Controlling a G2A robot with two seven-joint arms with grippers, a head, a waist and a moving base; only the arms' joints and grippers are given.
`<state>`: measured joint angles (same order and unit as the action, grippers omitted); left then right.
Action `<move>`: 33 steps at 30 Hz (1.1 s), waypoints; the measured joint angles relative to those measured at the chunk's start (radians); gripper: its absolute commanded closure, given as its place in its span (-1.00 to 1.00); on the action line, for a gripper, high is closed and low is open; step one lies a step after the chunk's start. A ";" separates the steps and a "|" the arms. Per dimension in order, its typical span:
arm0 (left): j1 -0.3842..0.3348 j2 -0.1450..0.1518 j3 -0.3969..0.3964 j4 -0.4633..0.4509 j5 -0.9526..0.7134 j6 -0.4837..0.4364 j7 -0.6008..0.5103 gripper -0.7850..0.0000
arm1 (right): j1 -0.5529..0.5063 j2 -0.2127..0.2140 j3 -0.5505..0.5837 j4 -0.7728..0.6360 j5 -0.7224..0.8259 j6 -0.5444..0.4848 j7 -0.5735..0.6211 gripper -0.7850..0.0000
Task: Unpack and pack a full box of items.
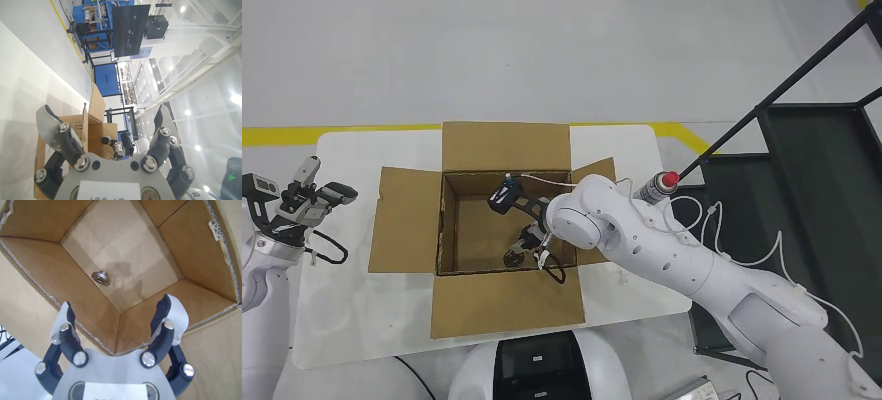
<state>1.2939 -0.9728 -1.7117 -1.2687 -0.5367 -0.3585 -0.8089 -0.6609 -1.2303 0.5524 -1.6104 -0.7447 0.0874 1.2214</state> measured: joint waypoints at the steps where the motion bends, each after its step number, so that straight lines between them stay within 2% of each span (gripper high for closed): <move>1: 0.000 0.000 0.000 0.000 0.000 0.000 0.000 -1.00 | 0.000 0.000 0.000 0.000 0.000 0.000 0.000 -1.00; 4: 0.000 0.000 0.000 0.000 0.000 0.000 0.000 -1.00 | -0.001 -0.002 -0.003 0.006 -0.011 -0.013 -0.015 -1.00; 7: 0.000 0.000 0.000 0.000 0.000 0.000 0.000 -1.00 | 0.018 -0.019 -0.033 0.044 -0.013 -0.087 -0.037 -1.00; 11: 0.000 0.000 0.000 0.000 0.000 0.000 0.000 -1.00 | 0.062 -0.069 -0.121 0.151 0.001 -0.182 -0.025 -1.00; 17: 0.000 0.000 0.000 0.000 0.000 0.000 0.000 -1.00 | 0.125 -0.163 -0.213 0.346 0.058 -0.260 -0.048 -1.00; 23: 0.000 0.000 0.000 0.000 0.000 0.000 0.000 -1.00 | 0.179 -0.241 -0.253 0.514 0.096 -0.326 -0.054 -1.00; 31: 0.000 0.000 0.000 0.000 0.000 0.000 0.000 -1.00 | 0.219 -0.314 -0.286 0.639 0.122 -0.441 -0.039 -1.00; 33: 0.000 0.000 0.000 0.000 0.000 0.000 0.000 -1.00 | 0.224 -0.331 -0.293 0.671 0.126 -0.465 -0.038 -0.76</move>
<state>1.2939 -0.9728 -1.7117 -1.2687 -0.5367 -0.3585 -0.8089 -0.4367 -1.5616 0.2590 -0.9394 -0.6186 -0.3773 1.1838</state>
